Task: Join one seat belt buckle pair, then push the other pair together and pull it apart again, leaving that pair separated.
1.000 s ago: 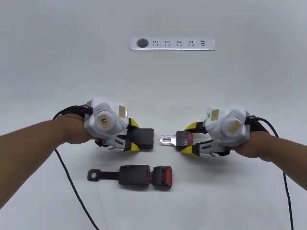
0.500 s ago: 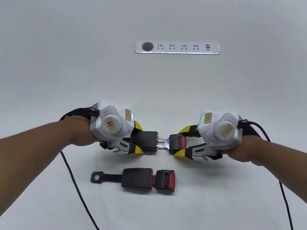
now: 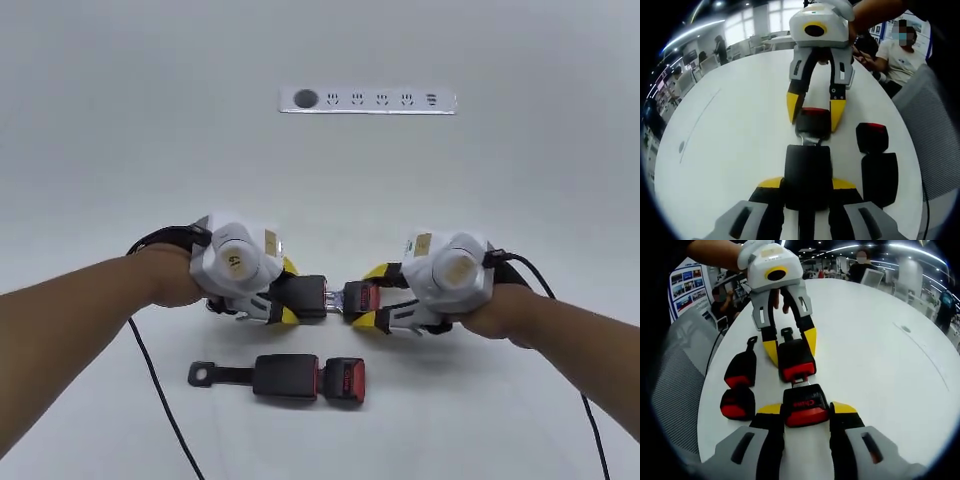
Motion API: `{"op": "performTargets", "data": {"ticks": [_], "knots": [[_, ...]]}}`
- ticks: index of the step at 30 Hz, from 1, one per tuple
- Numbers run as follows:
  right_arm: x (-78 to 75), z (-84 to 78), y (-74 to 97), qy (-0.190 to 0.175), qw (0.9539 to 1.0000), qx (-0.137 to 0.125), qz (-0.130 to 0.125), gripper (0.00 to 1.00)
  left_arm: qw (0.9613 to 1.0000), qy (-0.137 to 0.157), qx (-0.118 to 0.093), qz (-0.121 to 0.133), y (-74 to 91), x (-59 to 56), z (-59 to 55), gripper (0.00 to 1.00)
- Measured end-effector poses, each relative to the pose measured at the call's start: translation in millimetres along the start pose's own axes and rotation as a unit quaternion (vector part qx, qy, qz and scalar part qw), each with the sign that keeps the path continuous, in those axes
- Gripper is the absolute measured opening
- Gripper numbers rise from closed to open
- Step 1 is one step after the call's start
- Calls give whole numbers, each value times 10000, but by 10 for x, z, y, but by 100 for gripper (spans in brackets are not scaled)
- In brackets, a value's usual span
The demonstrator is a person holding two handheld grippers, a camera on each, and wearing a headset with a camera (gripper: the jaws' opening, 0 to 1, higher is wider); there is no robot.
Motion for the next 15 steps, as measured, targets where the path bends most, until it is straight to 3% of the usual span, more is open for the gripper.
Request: {"op": "performTargets", "data": {"ticks": [15], "knots": [[64,45,-103,32,10000,19,-62,33,9993,-256,129,-234,-11,7,9,34]]}}
Point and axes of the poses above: the centre of the closed fingertips' face, and the gripper's own axes: y roughly backward along the fingers, x roughly to its left, z roughly out of its top, the point moved 2 cm from there along y, roughly backward along the fingers, and after that the axes turned 8 degrees about -x, right-handed, at the moved point
